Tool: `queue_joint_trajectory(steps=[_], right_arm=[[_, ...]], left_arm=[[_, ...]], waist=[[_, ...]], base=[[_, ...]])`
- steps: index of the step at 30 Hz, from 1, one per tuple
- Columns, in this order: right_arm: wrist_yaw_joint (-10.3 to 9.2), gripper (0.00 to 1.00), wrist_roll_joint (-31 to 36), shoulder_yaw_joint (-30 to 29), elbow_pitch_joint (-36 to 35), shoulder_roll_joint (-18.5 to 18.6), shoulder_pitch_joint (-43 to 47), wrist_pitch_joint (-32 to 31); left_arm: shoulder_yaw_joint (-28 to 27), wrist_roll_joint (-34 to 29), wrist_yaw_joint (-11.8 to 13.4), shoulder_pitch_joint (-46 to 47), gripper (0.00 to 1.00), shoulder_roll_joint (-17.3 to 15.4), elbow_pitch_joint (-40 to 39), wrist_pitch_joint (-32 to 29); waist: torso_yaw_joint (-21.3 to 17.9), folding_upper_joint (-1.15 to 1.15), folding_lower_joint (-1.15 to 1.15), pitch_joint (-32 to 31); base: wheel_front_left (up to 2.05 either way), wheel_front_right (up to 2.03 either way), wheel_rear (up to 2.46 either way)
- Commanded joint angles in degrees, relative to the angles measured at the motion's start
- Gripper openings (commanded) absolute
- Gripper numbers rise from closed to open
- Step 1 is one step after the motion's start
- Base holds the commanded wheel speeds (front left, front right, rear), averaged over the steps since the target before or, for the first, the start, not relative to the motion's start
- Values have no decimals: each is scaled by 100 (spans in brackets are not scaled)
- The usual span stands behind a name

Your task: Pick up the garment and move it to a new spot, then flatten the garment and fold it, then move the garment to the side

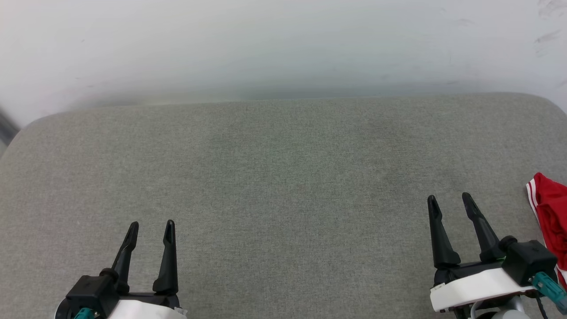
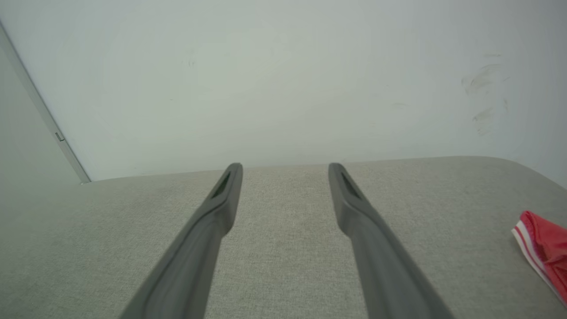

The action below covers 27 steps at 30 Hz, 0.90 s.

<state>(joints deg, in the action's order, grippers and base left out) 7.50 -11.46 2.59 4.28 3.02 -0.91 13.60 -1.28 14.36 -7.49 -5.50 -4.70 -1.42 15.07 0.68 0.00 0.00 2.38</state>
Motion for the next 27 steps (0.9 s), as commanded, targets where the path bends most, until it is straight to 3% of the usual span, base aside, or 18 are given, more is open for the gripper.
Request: queue_joint_trajectory(steps=[1,7,8,11,27], right_arm=[[-2,100,-1,-5,20,-26,-26,15],[-2,100,-35,-2,11,-26,-14,-54],[0,0,-21,2,15,0,3,-52],[0,0,-77,14,141,3,46,-57],[0,0,-1892,-55,306,104,-89,-367]], left_arm=[[-19,16,6,-30,100,21,15,12],[-104,19,6,-17,100,39,-10,12],[-101,32,0,0,0,33,-6,0],[-81,96,0,-31,0,34,131,-8],[-70,1822,6,234,0,-19,428,-381]], waist=[[4,0,0,-4],[29,0,0,-12],[28,0,0,-13],[28,0,0,-14],[15,0,0,-40]], base=[[0,0,0],[0,0,0],[0,0,0],[0,0,0],[0,0,0]])
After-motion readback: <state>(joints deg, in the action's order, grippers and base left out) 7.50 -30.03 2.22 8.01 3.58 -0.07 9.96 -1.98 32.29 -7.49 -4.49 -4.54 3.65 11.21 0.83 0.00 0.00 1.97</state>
